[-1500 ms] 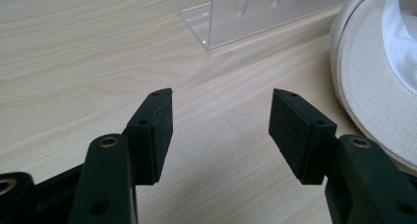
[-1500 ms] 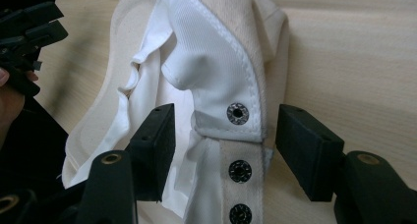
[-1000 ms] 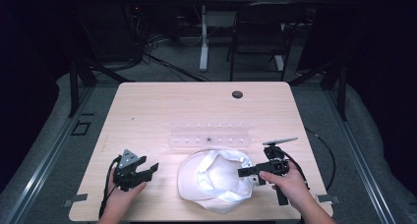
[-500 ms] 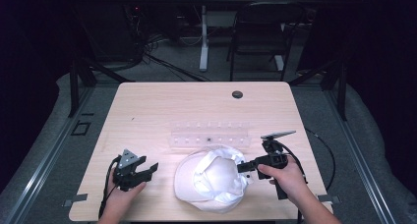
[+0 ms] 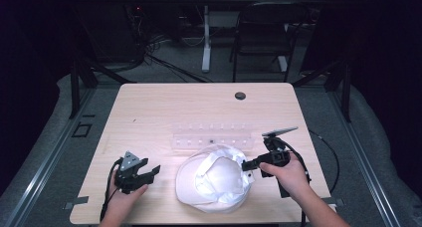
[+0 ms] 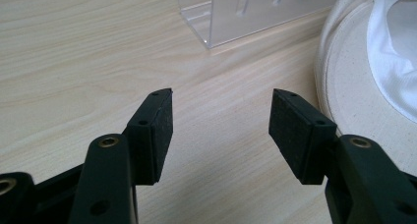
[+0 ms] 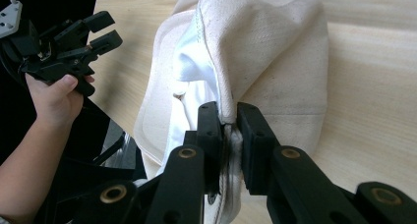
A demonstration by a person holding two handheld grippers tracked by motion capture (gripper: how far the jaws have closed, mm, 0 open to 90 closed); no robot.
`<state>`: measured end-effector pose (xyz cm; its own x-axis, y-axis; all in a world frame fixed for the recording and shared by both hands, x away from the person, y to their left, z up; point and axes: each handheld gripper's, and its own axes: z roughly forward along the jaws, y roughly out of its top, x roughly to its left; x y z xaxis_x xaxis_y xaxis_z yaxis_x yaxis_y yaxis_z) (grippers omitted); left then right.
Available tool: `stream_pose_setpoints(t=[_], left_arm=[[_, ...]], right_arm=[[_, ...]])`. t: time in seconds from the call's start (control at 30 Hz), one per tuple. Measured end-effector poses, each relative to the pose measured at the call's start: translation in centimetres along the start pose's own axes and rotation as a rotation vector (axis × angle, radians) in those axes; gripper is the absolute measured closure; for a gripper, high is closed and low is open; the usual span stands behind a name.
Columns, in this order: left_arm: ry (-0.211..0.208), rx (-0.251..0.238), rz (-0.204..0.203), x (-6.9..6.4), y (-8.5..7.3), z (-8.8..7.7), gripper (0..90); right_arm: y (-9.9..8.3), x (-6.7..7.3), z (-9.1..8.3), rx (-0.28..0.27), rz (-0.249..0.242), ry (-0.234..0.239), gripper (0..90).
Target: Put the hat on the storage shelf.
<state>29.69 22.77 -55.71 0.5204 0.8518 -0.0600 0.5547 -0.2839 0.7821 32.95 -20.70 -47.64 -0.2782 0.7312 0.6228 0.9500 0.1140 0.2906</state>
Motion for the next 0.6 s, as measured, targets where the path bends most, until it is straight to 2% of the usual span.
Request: stream_pose_setpoints(t=[0.17, 0.33, 0.37, 0.5, 0.53, 0.6], left_arm=[[-0.001, 0.0, 0.004, -0.1, 0.0, 0.0, 42.8], [-0.002, 0.0, 0.005, -0.1, 0.0, 0.1, 42.8], [-0.002, 0.0, 0.006, -0.1, 0.0, 0.0, 42.8], [-0.001, -0.003, 0.003, -0.1, 0.0, 0.0, 42.9], [-0.002, -0.004, 0.004, -0.1, 0.0, 0.0, 42.8], [-0.003, -0.003, 0.005, -0.1, 0.0, 0.0, 42.8]], right_arm=[[0.8, 1.0, -0.7, 0.01, -0.024, -0.022, 81.2], [1.4, 1.6, -1.2, 0.015, -0.023, -0.031, 81.2], [1.8, 2.2, -1.5, 0.011, -0.022, -0.045, 81.2], [2.2, 2.9, -2.0, 0.019, -0.03, -0.058, 81.3], [2.4, 3.5, -2.2, 0.013, -0.022, -0.074, 81.3], [2.6, 3.9, -2.5, 0.02, -0.04, -0.091, 81.3]])
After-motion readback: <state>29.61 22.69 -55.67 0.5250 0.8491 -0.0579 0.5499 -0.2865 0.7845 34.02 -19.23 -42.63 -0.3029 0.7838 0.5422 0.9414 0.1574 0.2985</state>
